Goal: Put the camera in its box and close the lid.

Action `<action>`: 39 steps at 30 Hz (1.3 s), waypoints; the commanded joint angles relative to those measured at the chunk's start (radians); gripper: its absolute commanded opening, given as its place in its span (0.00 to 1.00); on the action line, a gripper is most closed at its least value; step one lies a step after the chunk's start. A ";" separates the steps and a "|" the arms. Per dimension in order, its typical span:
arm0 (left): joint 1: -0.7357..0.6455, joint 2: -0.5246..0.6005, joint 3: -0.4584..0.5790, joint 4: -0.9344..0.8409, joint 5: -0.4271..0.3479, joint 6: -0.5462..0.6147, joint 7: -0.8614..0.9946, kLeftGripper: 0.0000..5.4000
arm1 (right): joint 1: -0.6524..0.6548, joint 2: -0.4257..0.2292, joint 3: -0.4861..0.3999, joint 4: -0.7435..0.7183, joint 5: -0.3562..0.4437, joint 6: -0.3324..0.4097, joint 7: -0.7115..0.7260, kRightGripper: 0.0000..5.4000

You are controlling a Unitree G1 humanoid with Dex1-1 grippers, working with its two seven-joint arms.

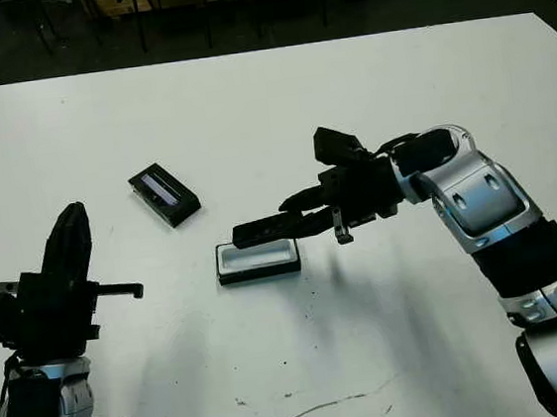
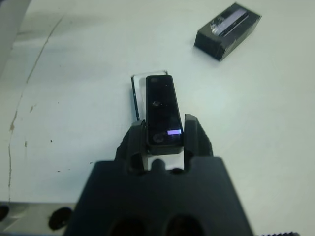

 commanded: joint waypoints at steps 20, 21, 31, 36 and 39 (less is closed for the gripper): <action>0.028 -0.002 -0.017 0.017 0.009 0.007 0.014 0.00 | 0.031 0.023 0.085 0.020 -0.089 -0.030 0.016 0.09; 0.028 -0.002 -0.018 0.018 0.010 0.004 0.014 0.00 | 0.029 0.027 0.089 0.022 -0.095 -0.034 0.015 0.09; 0.038 -0.012 -0.032 0.009 0.019 0.016 0.024 0.00 | 0.007 0.086 0.117 0.032 -0.156 -0.071 -0.023 0.09; 0.039 -0.013 -0.033 0.019 0.019 0.000 0.023 0.00 | -0.003 0.117 0.118 0.038 -0.158 -0.064 -0.029 0.09; 0.040 -0.016 -0.035 0.017 0.019 0.003 0.024 0.00 | -0.009 0.134 0.122 0.037 -0.157 -0.051 -0.031 0.09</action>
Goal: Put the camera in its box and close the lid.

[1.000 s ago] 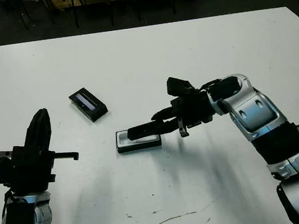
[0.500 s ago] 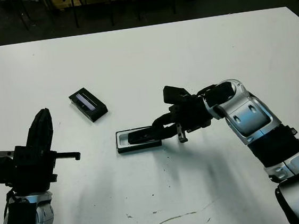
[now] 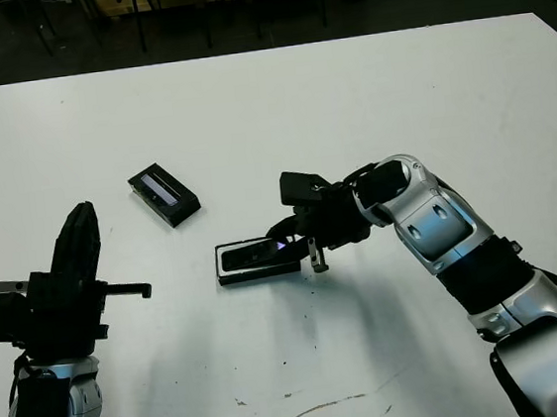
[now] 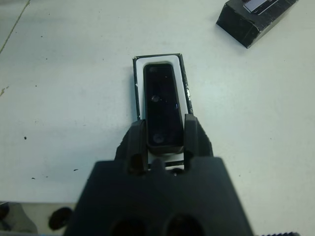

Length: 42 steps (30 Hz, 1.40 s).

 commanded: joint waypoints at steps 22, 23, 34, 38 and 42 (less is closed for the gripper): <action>0.043 0.003 0.007 0.013 0.001 -0.005 -0.002 0.00 | 0.011 -0.061 -0.046 -0.045 -0.025 -0.169 0.028 0.44; 0.043 0.003 0.007 0.013 0.001 -0.005 -0.002 0.00 | 0.011 -0.061 -0.047 -0.044 -0.025 -0.171 0.029 0.47; 0.040 0.007 0.010 -0.003 -0.007 0.026 -0.005 0.00 | 0.052 -0.140 -0.200 -0.104 0.057 -0.141 0.014 0.82; 0.038 0.009 0.013 0.006 -0.013 0.014 -0.010 0.00 | 0.056 -0.139 -0.260 -0.112 0.117 -0.136 0.002 0.95; 0.039 0.008 0.016 0.005 -0.010 0.015 -0.010 0.00 | 0.102 -0.125 -0.330 -0.168 0.197 -0.022 -0.075 1.00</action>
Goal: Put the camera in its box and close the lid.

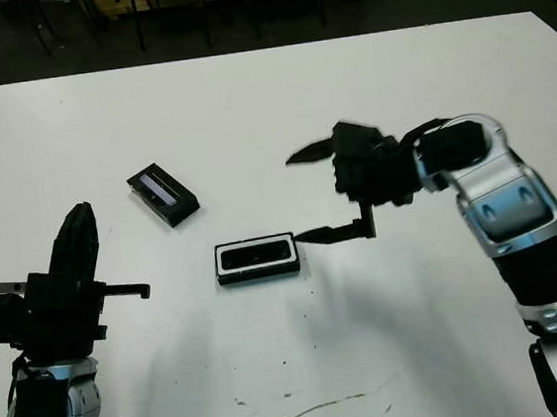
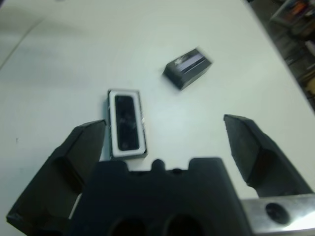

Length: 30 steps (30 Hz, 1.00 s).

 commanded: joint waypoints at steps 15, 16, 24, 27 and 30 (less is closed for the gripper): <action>-0.349 0.407 0.170 -0.163 -0.045 0.450 -0.293 0.00 | 0.313 0.084 -0.072 -0.279 0.084 0.139 -0.366 0.68; -0.424 0.467 0.174 -0.151 -0.060 0.520 -0.337 0.00 | 0.310 0.085 -0.064 -0.274 0.079 0.124 -0.363 0.64; -1.059 0.819 -0.142 0.384 -0.006 0.645 -0.839 0.00 | 0.292 0.111 -0.028 -0.277 0.086 0.128 -0.387 0.38; -1.227 0.779 -0.292 0.619 0.092 0.613 -0.932 0.00 | 0.292 0.126 -0.016 -0.276 0.094 0.123 -0.380 0.27; -1.347 0.704 -0.400 0.834 0.174 0.590 -0.981 0.00 | 0.289 0.131 -0.005 -0.290 0.103 0.149 -0.383 0.17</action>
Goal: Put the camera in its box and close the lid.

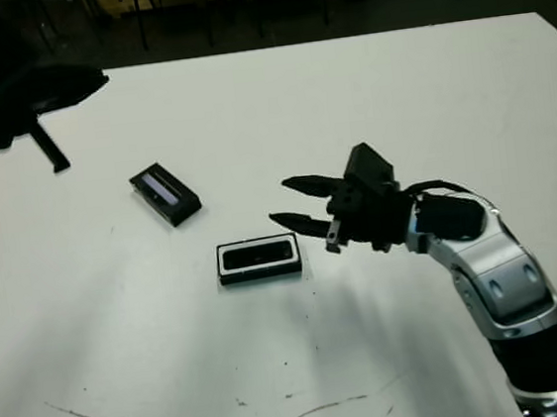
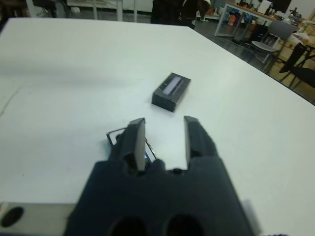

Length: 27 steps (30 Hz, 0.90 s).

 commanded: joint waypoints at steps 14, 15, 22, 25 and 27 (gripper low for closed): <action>-0.065 -0.425 -0.184 0.608 0.207 -0.202 0.144 0.00 | 0.030 -0.025 0.049 -0.032 -0.006 0.013 0.011 0.00; -0.050 -0.440 -0.181 0.615 0.205 -0.216 0.161 0.00 | 0.033 -0.030 0.050 -0.032 -0.008 0.013 0.013 0.00; -0.024 -0.486 -0.212 0.617 0.268 -0.239 0.188 0.00 | 0.046 -0.031 0.061 -0.027 -0.020 0.006 0.011 0.00; -0.033 -0.503 -0.225 0.621 0.302 -0.201 0.188 0.00 | 0.047 -0.030 0.067 -0.026 -0.021 0.016 0.008 0.00; -0.039 -0.503 -0.234 0.623 0.321 -0.204 0.172 0.00 | 0.050 -0.029 0.069 -0.025 -0.022 0.014 0.007 0.00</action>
